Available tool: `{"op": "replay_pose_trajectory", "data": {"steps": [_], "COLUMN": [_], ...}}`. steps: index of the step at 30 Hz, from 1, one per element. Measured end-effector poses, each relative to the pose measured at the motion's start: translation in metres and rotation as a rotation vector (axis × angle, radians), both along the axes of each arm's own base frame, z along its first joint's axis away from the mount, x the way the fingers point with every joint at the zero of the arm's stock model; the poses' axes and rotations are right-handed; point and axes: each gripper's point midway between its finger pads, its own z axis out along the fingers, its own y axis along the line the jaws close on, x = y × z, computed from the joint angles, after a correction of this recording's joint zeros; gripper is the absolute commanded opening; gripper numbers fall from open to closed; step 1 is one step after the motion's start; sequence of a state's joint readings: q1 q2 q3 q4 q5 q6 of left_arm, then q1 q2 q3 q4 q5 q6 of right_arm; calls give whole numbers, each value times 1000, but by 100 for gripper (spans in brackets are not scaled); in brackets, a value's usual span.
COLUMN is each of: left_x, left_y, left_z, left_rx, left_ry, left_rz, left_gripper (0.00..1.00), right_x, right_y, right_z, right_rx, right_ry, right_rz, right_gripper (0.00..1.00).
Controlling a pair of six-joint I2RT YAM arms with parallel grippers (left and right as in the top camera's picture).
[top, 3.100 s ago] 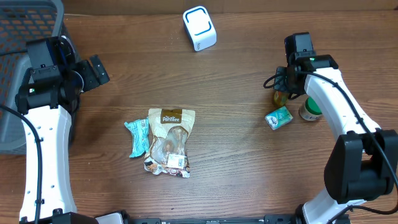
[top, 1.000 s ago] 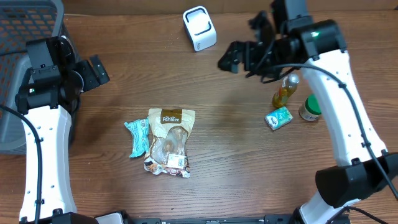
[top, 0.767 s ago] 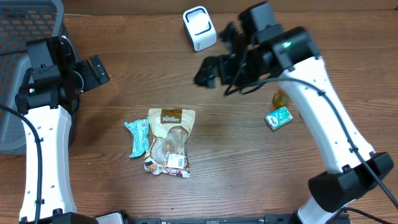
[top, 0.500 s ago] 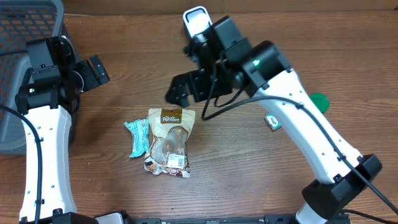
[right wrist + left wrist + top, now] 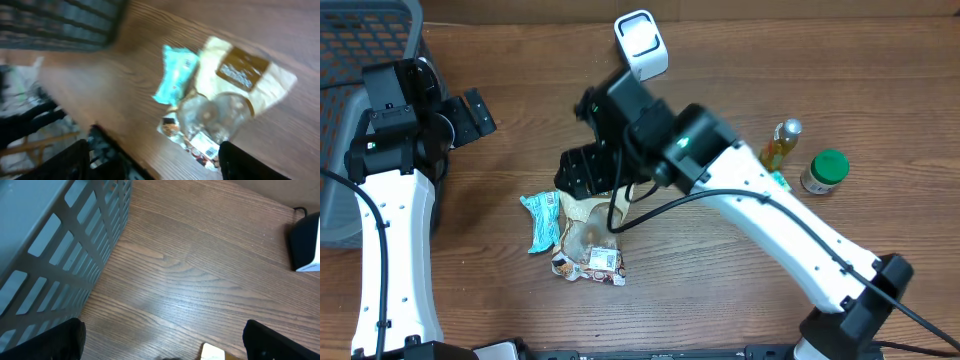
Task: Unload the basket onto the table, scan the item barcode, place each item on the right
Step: 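Move the right gripper over the PanTree bag and lower onto it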
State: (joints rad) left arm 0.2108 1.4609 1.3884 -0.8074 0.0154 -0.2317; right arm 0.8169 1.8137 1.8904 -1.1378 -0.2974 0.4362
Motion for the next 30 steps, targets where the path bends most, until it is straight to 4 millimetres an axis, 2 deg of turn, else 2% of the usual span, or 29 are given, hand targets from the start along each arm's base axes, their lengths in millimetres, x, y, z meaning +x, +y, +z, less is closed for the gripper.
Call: {"op": "replay_pose_trajectory", "data": {"steps": [3, 7, 14, 16, 22, 24, 30], "left_x": [0, 0, 0, 0, 0, 0, 0], "left_y": [0, 0, 0, 0, 0, 0, 0], "left_z": [0, 0, 0, 0, 0, 0, 0], "left_rx": [0, 0, 0, 0, 0, 0, 0], "left_ry": [0, 0, 0, 0, 0, 0, 0], "left_rz": [0, 0, 0, 0, 0, 0, 0], "left_gripper": [100, 100, 99, 100, 100, 99, 100], "right_x": [-5, -7, 0, 3, 9, 10, 9], "right_y": [-1, 2, 8, 11, 17, 18, 17], "right_z": [-31, -64, -108, -116, -133, -137, -146], "right_rx": [-67, -98, -77, -55, -7, -1, -12], "right_ry": [25, 32, 5, -15, -59, -81, -139], "right_rz": [-48, -75, -103, -106, -101, -84, -10], "right_gripper": [72, 62, 34, 21, 7, 4, 4]}}
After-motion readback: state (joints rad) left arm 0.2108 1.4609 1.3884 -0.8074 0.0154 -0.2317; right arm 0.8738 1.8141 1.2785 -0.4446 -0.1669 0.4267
